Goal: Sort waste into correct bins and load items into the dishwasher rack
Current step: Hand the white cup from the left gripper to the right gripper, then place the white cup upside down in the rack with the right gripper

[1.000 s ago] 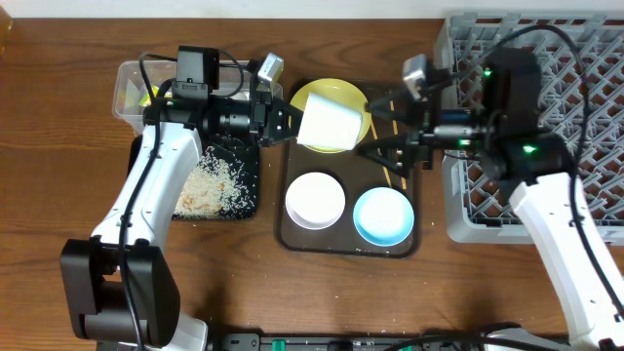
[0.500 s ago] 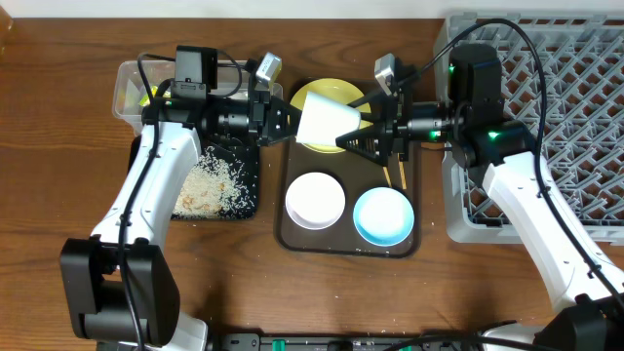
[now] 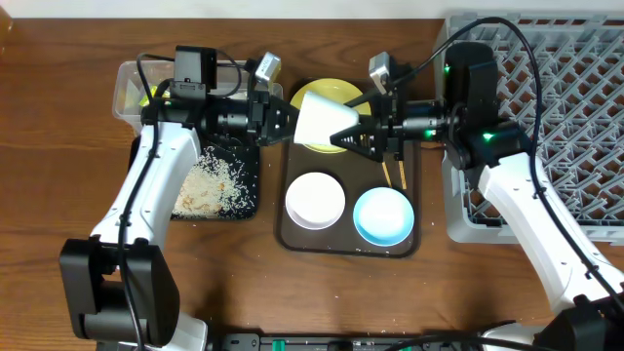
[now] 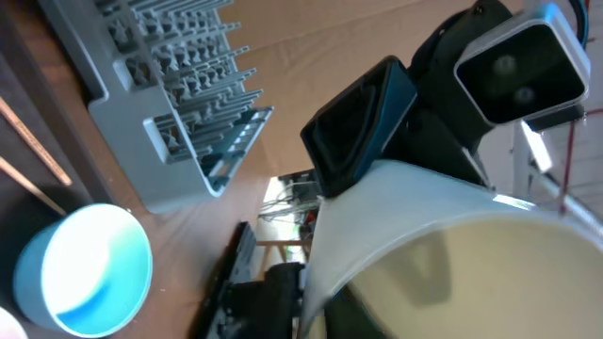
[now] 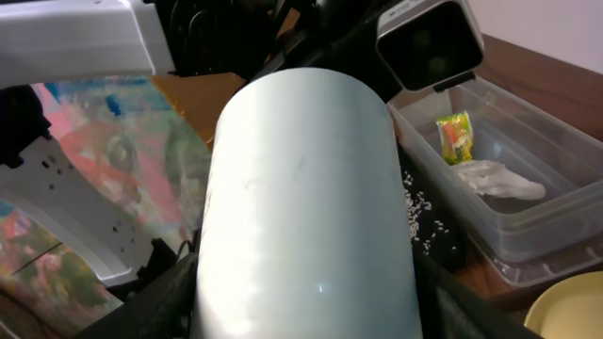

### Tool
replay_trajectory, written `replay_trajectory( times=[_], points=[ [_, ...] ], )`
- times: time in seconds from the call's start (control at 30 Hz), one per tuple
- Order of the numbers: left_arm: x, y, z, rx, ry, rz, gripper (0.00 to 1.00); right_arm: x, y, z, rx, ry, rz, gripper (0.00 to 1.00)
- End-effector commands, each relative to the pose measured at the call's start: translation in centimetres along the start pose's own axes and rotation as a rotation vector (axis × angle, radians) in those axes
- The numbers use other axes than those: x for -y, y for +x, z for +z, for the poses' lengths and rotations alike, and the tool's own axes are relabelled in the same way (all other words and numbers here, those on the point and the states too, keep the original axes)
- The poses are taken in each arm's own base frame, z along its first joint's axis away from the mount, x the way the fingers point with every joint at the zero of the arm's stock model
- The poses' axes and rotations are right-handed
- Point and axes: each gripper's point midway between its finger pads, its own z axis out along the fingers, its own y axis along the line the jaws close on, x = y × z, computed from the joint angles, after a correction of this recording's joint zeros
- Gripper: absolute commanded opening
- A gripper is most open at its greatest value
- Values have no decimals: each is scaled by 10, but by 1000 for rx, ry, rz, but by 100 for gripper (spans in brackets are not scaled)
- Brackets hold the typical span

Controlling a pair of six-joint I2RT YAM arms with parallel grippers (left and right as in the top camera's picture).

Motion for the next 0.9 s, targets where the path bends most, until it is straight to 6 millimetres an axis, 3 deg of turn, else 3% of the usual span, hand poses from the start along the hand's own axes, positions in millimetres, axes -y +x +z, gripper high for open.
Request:
replay_trajectory(
  times=[0.0,0.13,0.27,0.37,0.63,0.77,0.87],
  points=[
    [8,1,2,-14,27,16,31,-7,-2,7,-6,-34,-10,52],
    [8,1,2,-14,27,16,46,-3,-4,1,3,-17,14,48],
    [8,1,2,-13,26,19,49,13,-7,-17,23,73,72,49],
    [8,0,1,-12,26,24,49,28,-8,-42,42,176,122,50],
    [3,-3,1,1,-7,35,49,57,12,-141,92,566,348,52],
    [-8,-7,1,25,-70,36,49,63,46,-200,69,876,499,52],
    [-18,-11,0,45,-127,36,50,58,73,-233,25,1053,603,50]
  ],
)
